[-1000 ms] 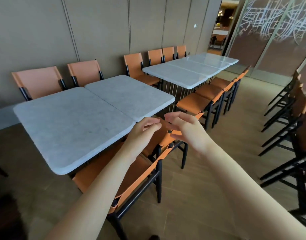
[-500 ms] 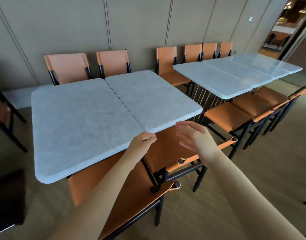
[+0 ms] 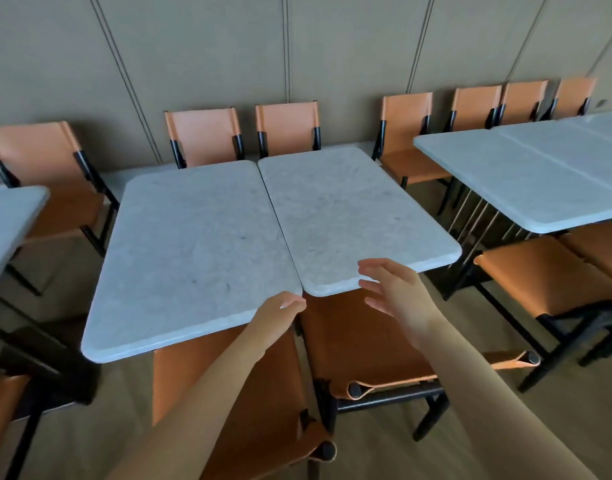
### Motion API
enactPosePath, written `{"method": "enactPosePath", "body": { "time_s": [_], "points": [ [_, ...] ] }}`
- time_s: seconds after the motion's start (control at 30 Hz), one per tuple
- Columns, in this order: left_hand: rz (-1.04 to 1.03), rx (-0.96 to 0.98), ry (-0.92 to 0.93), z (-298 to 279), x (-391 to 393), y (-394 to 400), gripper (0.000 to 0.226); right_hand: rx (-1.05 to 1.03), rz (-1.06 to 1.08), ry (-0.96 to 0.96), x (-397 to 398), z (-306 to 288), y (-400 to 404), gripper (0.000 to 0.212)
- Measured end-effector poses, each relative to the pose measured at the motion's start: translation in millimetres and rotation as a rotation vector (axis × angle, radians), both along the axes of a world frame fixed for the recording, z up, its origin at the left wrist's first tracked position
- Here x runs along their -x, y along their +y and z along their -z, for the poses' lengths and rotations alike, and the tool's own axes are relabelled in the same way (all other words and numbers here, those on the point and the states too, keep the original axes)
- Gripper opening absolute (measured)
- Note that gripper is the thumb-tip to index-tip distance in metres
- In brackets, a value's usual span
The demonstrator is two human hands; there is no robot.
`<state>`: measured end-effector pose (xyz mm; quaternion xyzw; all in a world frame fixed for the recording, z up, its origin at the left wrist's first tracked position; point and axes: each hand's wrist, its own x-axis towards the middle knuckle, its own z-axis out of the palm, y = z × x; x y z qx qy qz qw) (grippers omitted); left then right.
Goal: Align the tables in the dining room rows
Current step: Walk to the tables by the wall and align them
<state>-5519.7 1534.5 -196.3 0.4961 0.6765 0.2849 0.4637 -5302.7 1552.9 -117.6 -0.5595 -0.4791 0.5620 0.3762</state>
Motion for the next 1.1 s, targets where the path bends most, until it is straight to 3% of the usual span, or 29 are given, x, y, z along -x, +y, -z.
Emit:
{"method": "enactPosePath", "body": {
  "time_s": [0.4,0.87,1.1],
  "points": [
    [-0.220,-0.022,-0.085,12,-185,57,0.022,-0.020,-0.197,-0.043,-155,1,97,0.017],
    [-0.005,-0.021,-0.157,23,-415,181,0.027,-0.148,-0.111,-0.173,-371,-14,164,0.021],
    [-0.072,0.027,-0.212,43,-488,260,0.029,-0.148,-0.186,-0.243,-410,-8,243,0.021]
  ]
}}
